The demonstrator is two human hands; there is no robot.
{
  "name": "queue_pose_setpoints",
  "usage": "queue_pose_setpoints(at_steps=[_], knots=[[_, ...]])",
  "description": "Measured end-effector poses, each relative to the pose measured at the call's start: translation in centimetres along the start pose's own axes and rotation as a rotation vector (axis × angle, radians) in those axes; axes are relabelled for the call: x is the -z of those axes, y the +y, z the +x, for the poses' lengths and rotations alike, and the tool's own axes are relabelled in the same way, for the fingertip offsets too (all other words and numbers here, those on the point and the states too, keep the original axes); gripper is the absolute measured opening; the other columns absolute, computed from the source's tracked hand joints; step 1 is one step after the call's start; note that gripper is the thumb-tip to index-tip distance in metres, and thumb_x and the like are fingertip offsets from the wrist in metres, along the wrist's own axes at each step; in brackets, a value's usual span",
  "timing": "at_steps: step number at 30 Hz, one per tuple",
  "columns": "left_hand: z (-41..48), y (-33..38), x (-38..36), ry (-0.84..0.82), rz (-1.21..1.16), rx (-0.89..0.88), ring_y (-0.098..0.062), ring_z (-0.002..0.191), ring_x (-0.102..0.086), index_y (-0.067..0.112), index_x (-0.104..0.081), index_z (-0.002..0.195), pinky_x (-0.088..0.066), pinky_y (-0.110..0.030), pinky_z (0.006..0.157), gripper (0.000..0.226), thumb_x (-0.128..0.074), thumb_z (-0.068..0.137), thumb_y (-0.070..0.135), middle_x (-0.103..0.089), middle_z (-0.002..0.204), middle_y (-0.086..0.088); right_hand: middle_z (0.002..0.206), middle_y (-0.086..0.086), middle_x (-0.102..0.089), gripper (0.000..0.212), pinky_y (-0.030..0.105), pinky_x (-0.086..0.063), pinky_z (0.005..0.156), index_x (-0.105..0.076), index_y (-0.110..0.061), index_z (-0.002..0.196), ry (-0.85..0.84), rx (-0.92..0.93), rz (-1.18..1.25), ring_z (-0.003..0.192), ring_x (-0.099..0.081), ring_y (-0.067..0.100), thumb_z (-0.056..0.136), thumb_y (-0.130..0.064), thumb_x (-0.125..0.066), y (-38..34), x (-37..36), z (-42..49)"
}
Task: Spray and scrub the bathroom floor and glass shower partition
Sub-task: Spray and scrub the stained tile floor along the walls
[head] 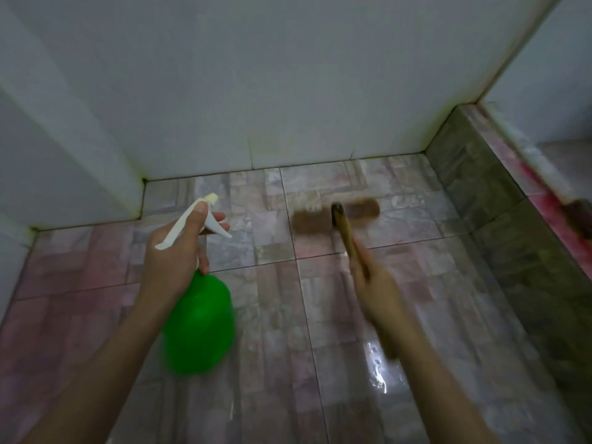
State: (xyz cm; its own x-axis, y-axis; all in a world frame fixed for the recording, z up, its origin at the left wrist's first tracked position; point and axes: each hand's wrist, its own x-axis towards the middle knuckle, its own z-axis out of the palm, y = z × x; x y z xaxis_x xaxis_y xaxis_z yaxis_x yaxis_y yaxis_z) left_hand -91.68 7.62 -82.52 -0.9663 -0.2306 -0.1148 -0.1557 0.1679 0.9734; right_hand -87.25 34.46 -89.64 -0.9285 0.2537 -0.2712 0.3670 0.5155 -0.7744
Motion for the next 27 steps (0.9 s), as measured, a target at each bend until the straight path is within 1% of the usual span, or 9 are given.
queue_pose_setpoints(at_steps=[3, 7, 11, 13, 16, 18, 21, 25, 27], knots=[[-0.6, -0.2, 1.2, 0.039, 0.007, 0.011, -0.024, 0.061, -0.06, 0.059, -0.073, 0.081, -0.045, -0.024, 0.046, 0.032, -0.047, 0.1, 0.055, -0.078, 0.101, 0.008, 0.098, 0.011, -0.07, 0.05, 0.037, -0.056, 0.073, -0.026, -0.047, 0.146, -0.013, 0.03, -0.026, 0.076, -0.065, 0.02, 0.101, -0.03, -0.039, 0.1, -2.0, -3.5], [-1.7, -0.8, 3.6, 0.103, 0.037, 0.045, -0.009, 0.043, -0.05, 0.041, -0.075, 0.093, -0.043, -0.019, 0.044, 0.036, -0.044, 0.099, 0.058, -0.076, 0.09, 0.024, 0.088, 0.006, -0.061, 0.049, 0.025, -0.041, 0.054, -0.026, -0.038, 0.149, -0.045, 0.11, -0.127, 0.059, -0.051, 0.013, 0.102, -0.028, -0.035, -4.8, -5.3, 6.2], [-2.4, -0.5, 5.6, 0.148, 0.068, 0.068, -0.007, 0.036, -0.045, 0.062, -0.071, 0.077, -0.042, -0.022, 0.048, 0.04, -0.043, 0.103, 0.05, -0.073, 0.082, 0.031, 0.082, 0.0, -0.059, 0.047, 0.026, -0.045, 0.053, -0.028, -0.044, 0.146, -0.104, 0.1, -0.106, 0.063, -0.057, 0.017, 0.102, -0.031, -0.035, -3.7, -4.8, 1.6], [-2.7, -0.7, 6.4, 0.177, 0.049, 0.071, -0.007, 0.037, -0.045, 0.066, -0.069, 0.076, -0.041, -0.023, 0.048, 0.041, -0.045, 0.103, 0.047, -0.074, 0.073, 0.021, 0.081, 0.002, -0.062, 0.048, 0.033, -0.051, 0.056, -0.027, -0.045, 0.146, -0.118, 0.086, -0.109, 0.065, -0.063, 0.023, 0.101, -0.031, -0.037, -2.1, -4.5, -4.7], [-2.9, -1.6, 7.3, 0.199, 0.003, 0.043, -0.022, 0.053, -0.057, 0.064, -0.07, 0.09, -0.041, -0.03, 0.051, 0.026, -0.047, 0.099, 0.055, -0.076, 0.09, 0.0, 0.086, 0.014, -0.067, 0.05, 0.038, -0.053, 0.055, -0.024, -0.045, 0.147, -0.127, 0.152, -0.131, 0.062, -0.061, 0.022, 0.101, -0.03, -0.036, -3.4, -6.8, -2.0], [-3.1, -1.6, 8.2, 0.232, -0.023, 0.043, -0.033, 0.066, -0.061, 0.061, -0.072, 0.091, -0.042, -0.031, 0.051, 0.025, -0.048, 0.097, 0.056, -0.079, 0.094, 0.006, 0.094, 0.015, -0.067, 0.049, 0.032, -0.048, 0.057, -0.026, -0.041, 0.148, -0.172, 0.184, -0.158, 0.063, -0.057, 0.017, 0.102, -0.029, -0.034, -7.0, -8.6, 3.1], [-3.7, -0.9, 9.4, 0.261, -0.017, 0.064, -0.023, 0.05, -0.052, 0.054, -0.074, 0.085, -0.041, -0.03, 0.05, 0.033, -0.045, 0.1, 0.055, -0.078, 0.092, 0.014, 0.105, 0.015, -0.066, 0.047, 0.032, -0.048, 0.065, -0.028, -0.043, 0.147, -0.215, 0.215, -0.148, 0.07, -0.058, 0.019, 0.102, -0.028, -0.034, -8.6, -9.5, 4.2], [-4.3, -0.6, 10.7, 0.346, -0.039, 0.1, -0.01, 0.04, -0.046, 0.057, -0.073, 0.072, -0.042, -0.029, 0.051, 0.039, -0.049, 0.102, 0.048, -0.076, 0.077, 0.014, 0.068, 0.007, -0.062, 0.049, 0.024, -0.043, 0.047, -0.026, -0.048, 0.145, -0.234, 0.156, -0.122, 0.053, -0.055, 0.012, 0.101, -0.03, -0.038, -4.7, -9.5, -7.9], [-4.6, -0.7, 11.2, 0.398, -0.03, 0.114, -0.007, 0.037, -0.045, 0.055, -0.073, 0.068, -0.042, -0.033, 0.053, 0.04, -0.051, 0.101, 0.047, -0.072, 0.066, 0.012, 0.063, 0.005, -0.056, 0.051, 0.028, -0.043, 0.046, -0.023, -0.043, 0.148, -0.235, 0.214, -0.146, 0.052, -0.054, 0.016, 0.101, -0.029, -0.037, -5.3, -11.7, -7.5]])
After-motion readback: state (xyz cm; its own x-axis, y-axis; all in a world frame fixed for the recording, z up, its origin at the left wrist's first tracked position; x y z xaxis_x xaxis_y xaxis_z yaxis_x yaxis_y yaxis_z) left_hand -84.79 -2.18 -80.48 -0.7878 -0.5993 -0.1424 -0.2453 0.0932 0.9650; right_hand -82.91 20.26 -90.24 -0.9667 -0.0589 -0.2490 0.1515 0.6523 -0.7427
